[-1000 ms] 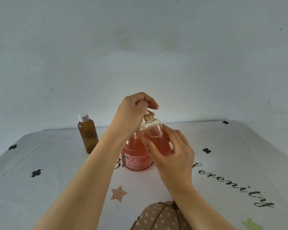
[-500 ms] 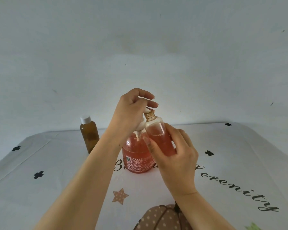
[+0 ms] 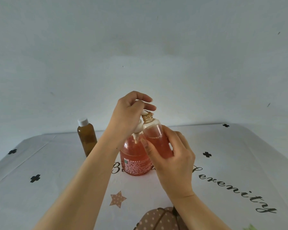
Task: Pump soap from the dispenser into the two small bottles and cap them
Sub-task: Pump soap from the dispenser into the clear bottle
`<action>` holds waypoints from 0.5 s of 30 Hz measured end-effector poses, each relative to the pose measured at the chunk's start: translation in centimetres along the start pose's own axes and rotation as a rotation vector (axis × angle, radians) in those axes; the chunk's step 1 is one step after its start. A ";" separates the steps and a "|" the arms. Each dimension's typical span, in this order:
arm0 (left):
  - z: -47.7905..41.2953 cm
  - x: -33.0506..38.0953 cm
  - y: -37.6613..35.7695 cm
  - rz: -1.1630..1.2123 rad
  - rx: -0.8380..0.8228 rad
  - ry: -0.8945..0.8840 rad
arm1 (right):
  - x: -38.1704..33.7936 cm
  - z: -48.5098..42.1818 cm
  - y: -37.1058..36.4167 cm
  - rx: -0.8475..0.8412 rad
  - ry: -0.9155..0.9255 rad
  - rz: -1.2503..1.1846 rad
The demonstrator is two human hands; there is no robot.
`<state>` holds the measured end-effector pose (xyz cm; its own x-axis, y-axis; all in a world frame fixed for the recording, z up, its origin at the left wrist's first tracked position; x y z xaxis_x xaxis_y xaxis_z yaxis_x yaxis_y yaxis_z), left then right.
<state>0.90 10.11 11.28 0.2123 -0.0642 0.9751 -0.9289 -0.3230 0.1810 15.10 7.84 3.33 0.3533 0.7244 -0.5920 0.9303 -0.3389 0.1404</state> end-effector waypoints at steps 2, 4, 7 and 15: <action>-0.1 0.0 0.0 0.007 -0.003 0.002 | 0.0 0.0 -0.1 -0.007 -0.003 0.001; 0.0 -0.1 0.0 0.021 -0.012 0.007 | -0.1 0.0 -0.1 -0.008 -0.001 0.007; 0.2 0.1 -0.1 0.044 -0.042 0.000 | 0.0 0.0 -0.1 -0.010 -0.008 0.009; 0.1 -0.3 -0.5 -0.057 -0.065 -0.004 | 0.1 0.3 0.0 -0.021 -0.002 0.020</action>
<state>1.31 10.23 10.88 0.2668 -0.0509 0.9624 -0.9330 -0.2640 0.2447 15.10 7.79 3.03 0.3716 0.7166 -0.5902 0.9250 -0.3406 0.1688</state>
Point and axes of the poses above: each hand's wrist, its own z-axis away from the middle knuckle, its own y-axis out of the back of the hand, x = y × z, the point moved 7 cm from there along -z, towards the middle knuckle, and after that the axes turned 10 degrees about y, right-handed, at the moved point
